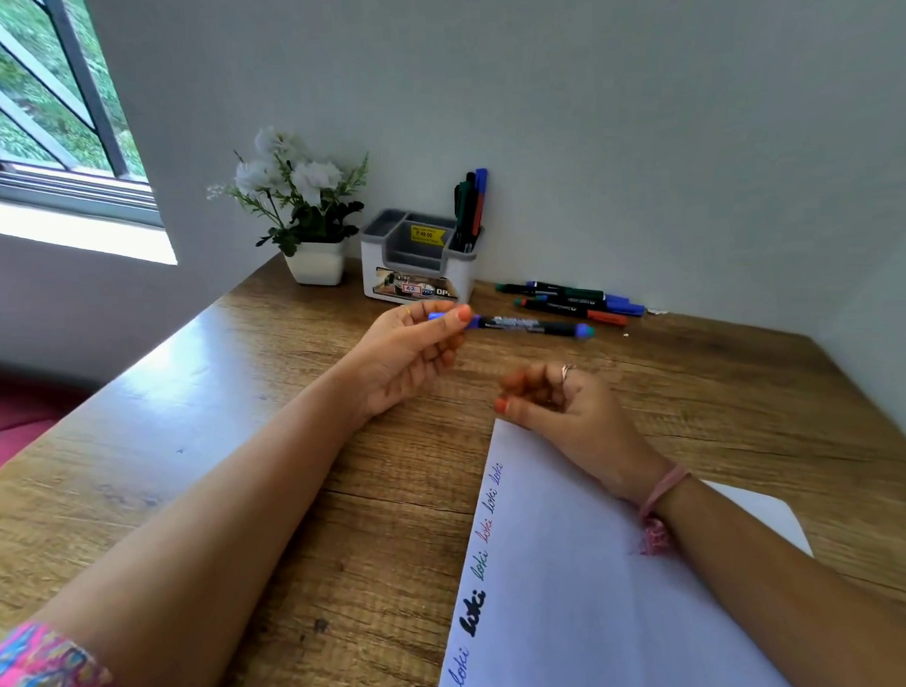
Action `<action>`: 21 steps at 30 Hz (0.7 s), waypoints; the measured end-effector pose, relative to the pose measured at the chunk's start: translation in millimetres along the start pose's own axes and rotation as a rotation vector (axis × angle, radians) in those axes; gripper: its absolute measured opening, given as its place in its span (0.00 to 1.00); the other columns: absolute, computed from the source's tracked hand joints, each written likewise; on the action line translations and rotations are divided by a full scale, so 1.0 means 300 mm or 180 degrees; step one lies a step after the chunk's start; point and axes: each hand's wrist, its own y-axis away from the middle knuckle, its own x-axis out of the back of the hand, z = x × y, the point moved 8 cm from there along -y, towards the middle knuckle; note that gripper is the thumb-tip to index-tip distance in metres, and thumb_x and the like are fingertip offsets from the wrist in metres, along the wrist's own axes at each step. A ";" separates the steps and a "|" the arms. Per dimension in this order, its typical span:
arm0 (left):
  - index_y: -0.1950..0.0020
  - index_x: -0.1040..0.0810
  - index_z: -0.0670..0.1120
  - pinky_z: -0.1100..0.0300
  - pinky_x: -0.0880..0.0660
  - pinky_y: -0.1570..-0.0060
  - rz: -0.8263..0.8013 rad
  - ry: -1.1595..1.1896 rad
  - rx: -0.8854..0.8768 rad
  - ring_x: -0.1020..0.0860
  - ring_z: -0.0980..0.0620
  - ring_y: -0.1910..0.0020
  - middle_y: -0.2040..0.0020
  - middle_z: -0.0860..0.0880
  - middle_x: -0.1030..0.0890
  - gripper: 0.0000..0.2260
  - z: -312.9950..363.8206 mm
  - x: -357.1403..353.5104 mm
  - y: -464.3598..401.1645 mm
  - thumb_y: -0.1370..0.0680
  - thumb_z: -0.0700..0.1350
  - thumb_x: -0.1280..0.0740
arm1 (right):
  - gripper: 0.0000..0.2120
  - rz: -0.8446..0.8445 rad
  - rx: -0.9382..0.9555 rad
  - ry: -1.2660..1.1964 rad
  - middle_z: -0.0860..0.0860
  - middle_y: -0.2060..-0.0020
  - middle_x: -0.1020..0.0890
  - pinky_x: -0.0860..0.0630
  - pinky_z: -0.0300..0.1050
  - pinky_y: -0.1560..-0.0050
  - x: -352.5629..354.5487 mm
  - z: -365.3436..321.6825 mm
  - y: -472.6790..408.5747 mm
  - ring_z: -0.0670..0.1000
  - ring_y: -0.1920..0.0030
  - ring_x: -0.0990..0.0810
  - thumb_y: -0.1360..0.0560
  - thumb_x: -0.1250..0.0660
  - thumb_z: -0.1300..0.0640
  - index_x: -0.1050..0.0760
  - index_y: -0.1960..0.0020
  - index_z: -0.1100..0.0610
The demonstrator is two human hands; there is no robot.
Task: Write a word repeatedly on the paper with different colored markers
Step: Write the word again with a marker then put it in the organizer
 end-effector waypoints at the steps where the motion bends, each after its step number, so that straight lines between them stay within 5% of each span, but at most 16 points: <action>1: 0.52 0.23 0.45 0.65 0.23 0.63 0.0112 0.0190 -0.0071 0.22 0.57 0.65 0.63 0.50 0.19 0.11 0.013 0.019 -0.001 0.32 0.44 0.28 | 0.07 -0.0051 0.0095 0.0350 0.51 0.58 0.17 0.24 0.33 0.55 -0.003 -0.002 -0.002 0.42 0.57 0.19 0.30 0.28 0.63 0.21 0.53 0.55; 6: 0.49 0.25 0.42 0.59 0.20 0.52 0.0660 0.1019 -0.0665 0.17 0.52 0.57 0.57 0.45 0.17 0.07 0.101 0.115 0.002 0.25 0.39 0.32 | 0.02 -0.0679 0.0674 0.1707 0.45 0.55 0.20 0.28 0.30 0.54 -0.035 -0.030 -0.005 0.40 0.54 0.23 0.27 0.29 0.56 0.20 0.55 0.52; 10: 0.47 0.28 0.41 0.58 0.20 0.54 0.0963 0.1112 -0.1205 0.17 0.47 0.53 0.51 0.40 0.18 0.11 0.202 0.171 0.033 0.27 0.36 0.31 | 0.06 -0.0970 0.0740 0.1822 0.44 0.49 0.21 0.29 0.30 0.49 -0.028 -0.026 0.010 0.41 0.49 0.23 0.26 0.31 0.53 0.18 0.51 0.54; 16: 0.49 0.29 0.46 0.56 0.19 0.57 0.1439 -0.0186 -0.2347 0.17 0.49 0.56 0.55 0.44 0.18 0.12 0.481 0.156 0.057 0.27 0.36 0.29 | 0.11 -0.0892 0.0726 0.1776 0.40 0.49 0.22 0.26 0.38 0.50 -0.026 -0.021 0.008 0.42 0.50 0.22 0.27 0.33 0.45 0.18 0.53 0.51; 21: 0.44 0.29 0.50 0.59 0.21 0.58 0.1633 -0.1488 -0.2777 0.18 0.51 0.57 0.54 0.46 0.20 0.15 0.722 0.081 -0.105 0.27 0.36 0.30 | 0.08 -0.0923 0.0720 0.1692 0.39 0.49 0.22 0.25 0.38 0.50 -0.025 -0.018 0.002 0.42 0.50 0.22 0.27 0.32 0.46 0.18 0.53 0.49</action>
